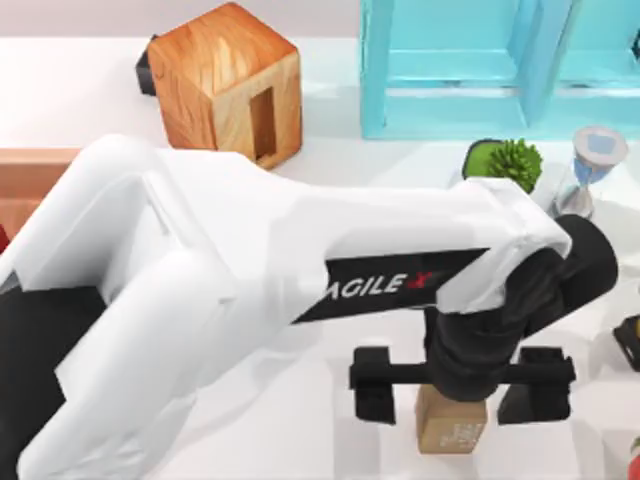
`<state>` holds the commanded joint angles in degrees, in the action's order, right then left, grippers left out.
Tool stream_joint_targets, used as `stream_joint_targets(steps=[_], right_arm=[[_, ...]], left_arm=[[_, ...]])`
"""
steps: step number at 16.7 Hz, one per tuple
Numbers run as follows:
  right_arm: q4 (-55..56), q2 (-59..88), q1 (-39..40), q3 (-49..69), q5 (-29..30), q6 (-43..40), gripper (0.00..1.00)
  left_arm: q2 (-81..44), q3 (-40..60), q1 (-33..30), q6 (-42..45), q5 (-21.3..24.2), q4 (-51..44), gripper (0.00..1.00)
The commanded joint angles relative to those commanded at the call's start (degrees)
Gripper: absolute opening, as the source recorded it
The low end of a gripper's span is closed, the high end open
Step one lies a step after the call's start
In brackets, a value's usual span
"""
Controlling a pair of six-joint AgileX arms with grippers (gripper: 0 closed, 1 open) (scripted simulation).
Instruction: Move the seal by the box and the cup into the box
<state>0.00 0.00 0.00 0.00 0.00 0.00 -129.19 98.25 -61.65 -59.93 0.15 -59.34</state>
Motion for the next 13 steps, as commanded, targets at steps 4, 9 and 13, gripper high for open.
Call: stream_joint_targets(steps=[4, 9, 13], right_arm=[[0.00, 0.00, 0.00, 0.00, 0.00, 0.00, 1.00], [0.00, 0.00, 0.00, 0.00, 0.00, 0.00, 1.00], [0.00, 0.00, 0.00, 0.00, 0.00, 0.00, 1.00]], left_arm=[[0.00, 0.00, 0.00, 0.00, 0.00, 0.00, 0.70], [0.00, 0.00, 0.00, 0.00, 0.00, 0.00, 0.32], [0.00, 0.00, 0.00, 0.00, 0.00, 0.00, 0.02]])
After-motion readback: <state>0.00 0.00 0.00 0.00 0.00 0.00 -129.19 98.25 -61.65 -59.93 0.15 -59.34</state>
